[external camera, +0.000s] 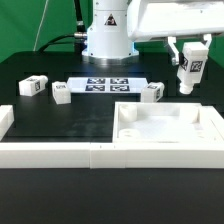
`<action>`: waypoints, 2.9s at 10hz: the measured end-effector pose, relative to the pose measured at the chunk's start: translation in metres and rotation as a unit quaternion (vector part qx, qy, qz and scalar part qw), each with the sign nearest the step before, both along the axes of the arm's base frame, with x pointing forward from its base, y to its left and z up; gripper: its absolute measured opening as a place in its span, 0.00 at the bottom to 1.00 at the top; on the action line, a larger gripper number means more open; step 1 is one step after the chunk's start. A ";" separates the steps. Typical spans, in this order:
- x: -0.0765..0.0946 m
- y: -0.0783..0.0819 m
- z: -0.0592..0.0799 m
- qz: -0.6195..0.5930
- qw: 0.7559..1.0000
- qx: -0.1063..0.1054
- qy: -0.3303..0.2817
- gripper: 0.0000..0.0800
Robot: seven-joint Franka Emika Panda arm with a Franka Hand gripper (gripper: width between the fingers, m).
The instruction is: Assemble one leg
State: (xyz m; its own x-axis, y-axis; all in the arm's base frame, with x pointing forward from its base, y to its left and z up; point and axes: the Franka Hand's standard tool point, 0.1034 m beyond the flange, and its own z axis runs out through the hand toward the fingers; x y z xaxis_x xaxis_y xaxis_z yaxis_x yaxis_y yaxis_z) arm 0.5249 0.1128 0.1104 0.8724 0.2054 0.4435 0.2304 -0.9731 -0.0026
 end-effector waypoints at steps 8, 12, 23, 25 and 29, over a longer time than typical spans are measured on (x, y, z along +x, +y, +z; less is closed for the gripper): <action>0.094 0.002 -0.009 0.015 0.998 -0.002 -0.055 0.36; 0.092 0.002 -0.012 0.015 0.998 -0.003 -0.054 0.36; 0.096 0.002 -0.046 0.013 0.998 -0.002 -0.066 0.36; 0.097 0.000 -0.046 0.011 0.997 -0.002 -0.072 0.36; 0.097 0.000 -0.046 0.011 0.998 -0.002 -0.070 0.76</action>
Offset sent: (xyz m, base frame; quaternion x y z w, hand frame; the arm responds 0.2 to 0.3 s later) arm 0.0574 0.0085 -0.0060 0.0147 0.0332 -0.0302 0.9989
